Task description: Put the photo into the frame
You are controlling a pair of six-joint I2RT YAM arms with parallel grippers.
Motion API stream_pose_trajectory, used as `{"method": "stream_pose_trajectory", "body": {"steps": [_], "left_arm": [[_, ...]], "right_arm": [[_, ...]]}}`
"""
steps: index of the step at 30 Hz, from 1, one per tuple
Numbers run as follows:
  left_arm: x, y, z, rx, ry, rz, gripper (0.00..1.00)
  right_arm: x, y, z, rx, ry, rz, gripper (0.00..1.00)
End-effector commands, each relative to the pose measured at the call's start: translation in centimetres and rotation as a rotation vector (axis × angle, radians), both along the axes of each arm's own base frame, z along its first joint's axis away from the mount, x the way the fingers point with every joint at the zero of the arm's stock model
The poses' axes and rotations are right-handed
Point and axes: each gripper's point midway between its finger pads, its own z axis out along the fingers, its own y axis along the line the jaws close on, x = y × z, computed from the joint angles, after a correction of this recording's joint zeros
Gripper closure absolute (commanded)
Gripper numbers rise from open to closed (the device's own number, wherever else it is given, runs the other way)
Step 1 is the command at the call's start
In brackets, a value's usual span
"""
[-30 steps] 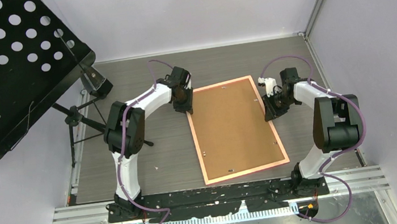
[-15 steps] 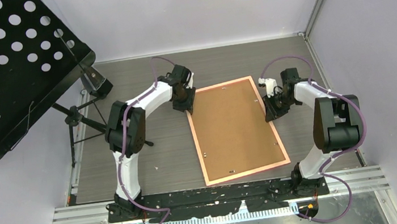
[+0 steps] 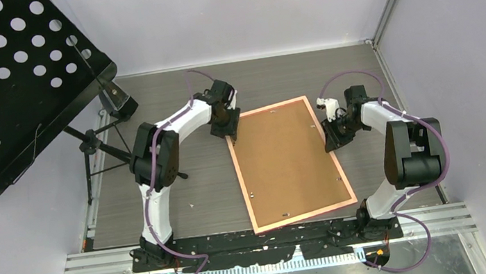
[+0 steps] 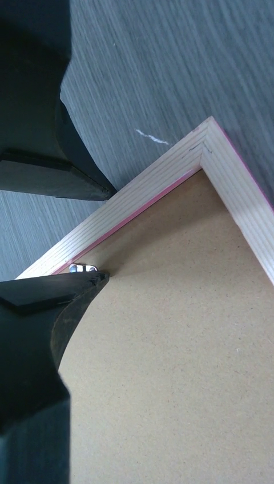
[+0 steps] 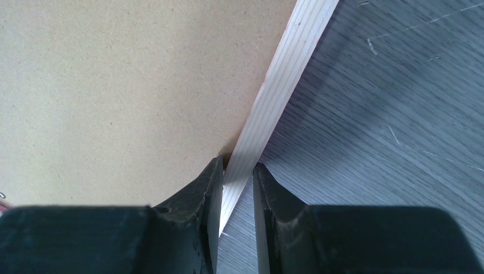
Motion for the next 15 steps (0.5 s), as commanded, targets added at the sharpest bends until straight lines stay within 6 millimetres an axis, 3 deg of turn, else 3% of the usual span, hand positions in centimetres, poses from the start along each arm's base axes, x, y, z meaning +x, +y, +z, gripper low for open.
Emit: {"method": "stream_pose_trajectory", "body": {"steps": [1, 9, 15], "left_arm": [[-1.3, 0.1, 0.3, 0.003, 0.003, -0.018, 0.52], [-2.5, 0.5, 0.3, -0.004, 0.014, -0.033, 0.51], [-3.0, -0.2, 1.5, -0.054, 0.014, -0.047, 0.5]], "right_arm": [[0.2, 1.3, 1.8, 0.066, -0.046, 0.035, 0.95], [0.7, 0.9, 2.0, 0.05, -0.044, 0.002, 0.94], [0.7, 0.8, 1.9, 0.044, -0.037, -0.007, 0.95]]}}
